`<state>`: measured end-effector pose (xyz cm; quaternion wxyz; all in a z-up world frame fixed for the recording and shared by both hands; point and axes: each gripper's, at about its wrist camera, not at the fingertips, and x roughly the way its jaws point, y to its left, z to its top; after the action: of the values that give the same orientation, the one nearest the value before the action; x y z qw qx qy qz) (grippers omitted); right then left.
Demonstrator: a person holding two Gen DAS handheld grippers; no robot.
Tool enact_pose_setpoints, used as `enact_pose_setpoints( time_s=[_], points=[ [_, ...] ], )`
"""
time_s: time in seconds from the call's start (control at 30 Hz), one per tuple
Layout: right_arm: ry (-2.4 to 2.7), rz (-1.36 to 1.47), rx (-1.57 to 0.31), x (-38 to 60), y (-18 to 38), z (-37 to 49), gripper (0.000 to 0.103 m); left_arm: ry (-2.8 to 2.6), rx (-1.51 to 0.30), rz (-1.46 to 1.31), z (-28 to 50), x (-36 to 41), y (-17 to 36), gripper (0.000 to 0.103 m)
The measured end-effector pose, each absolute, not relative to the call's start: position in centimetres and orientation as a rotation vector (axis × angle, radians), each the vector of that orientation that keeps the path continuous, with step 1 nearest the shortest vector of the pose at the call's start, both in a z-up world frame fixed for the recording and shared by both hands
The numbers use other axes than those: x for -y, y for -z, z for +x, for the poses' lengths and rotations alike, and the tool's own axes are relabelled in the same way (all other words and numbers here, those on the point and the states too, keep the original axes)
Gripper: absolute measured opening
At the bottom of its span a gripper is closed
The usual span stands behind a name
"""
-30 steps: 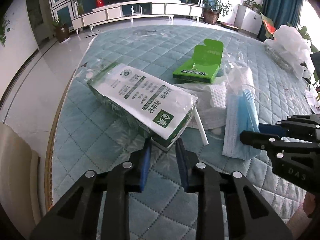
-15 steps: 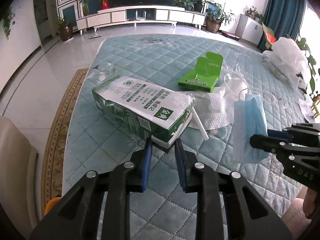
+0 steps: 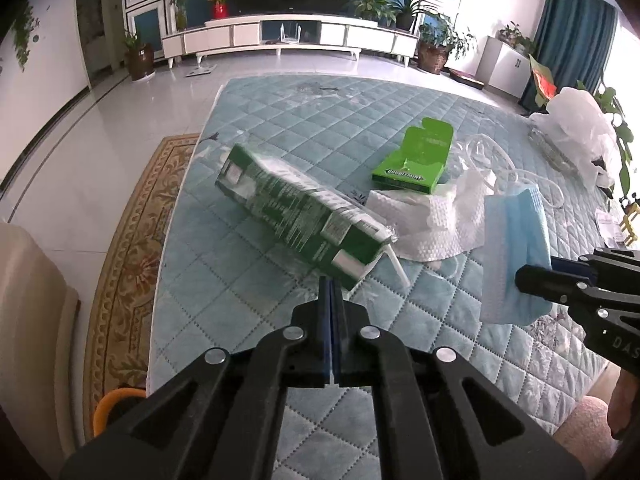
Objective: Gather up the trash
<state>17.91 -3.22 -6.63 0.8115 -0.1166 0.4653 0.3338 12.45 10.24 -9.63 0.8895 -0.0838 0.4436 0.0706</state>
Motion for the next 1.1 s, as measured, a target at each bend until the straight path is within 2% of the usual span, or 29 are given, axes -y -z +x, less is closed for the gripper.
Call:
enact_pose_setpoints(
  time_s=[0.57,1.1],
  points=[
    [-0.875,-0.317,-0.947,-1.2,4.1,12.8,0.012,-0.162,-0.951,-0.156,7.2,-12.0,9.0,0.006],
    [-1.134,-0.431,-0.955,-12.4,5.0,2.2,0.012,-0.307,-0.968,-0.238,-5.0,-20.8,8.7,0.006]
  ],
)
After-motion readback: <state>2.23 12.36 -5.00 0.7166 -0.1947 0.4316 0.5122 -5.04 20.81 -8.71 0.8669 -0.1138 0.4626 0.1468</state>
